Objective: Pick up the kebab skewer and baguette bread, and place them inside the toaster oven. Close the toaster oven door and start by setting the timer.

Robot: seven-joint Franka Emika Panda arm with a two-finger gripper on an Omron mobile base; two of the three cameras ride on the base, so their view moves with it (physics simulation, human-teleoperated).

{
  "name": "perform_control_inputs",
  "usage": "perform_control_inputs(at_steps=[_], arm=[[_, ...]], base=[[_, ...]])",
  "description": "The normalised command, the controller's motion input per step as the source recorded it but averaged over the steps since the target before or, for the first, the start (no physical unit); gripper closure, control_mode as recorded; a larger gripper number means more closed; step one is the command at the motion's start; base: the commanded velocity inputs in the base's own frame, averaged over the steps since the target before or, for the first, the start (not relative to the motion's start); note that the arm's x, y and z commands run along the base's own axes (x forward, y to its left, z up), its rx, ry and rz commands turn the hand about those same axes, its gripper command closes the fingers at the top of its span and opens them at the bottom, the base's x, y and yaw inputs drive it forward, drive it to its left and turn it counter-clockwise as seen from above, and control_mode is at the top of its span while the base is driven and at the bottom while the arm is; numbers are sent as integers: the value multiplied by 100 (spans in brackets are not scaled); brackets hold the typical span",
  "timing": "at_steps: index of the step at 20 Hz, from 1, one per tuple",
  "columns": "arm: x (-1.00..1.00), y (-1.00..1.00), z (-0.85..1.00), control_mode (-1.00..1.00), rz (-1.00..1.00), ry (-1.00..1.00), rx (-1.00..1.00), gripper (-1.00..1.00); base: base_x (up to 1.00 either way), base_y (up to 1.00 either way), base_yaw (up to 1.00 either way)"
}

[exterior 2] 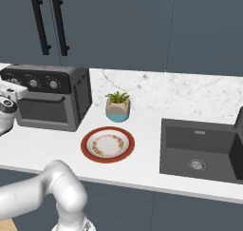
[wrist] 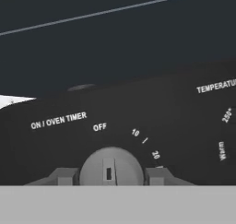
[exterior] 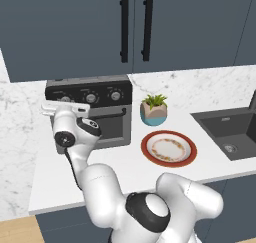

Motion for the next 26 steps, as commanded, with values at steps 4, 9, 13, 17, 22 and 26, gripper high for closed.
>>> perform_control_inputs(at_steps=[4, 9, 13, 17, 22, 26], arm=[[-6, 0, 0, -100, 0, 0, 26, 100], [-8, -1, 0, -100, 1, 0, 9, 100], [-15, -1, 0, -100, 3, 0, 13, 100], [-18, -1, 0, -100, 0, 0, 23, 100], [-12, 0, 0, -100, 0, 0, 27, 100], [-7, 0, 0, -100, 0, 0, 28, 100]], base=[[0, 0, 0], [0, 0, 0], [0, 0, 0], [0, 0, 0], [0, 0, 0], [0, 0, 0]])
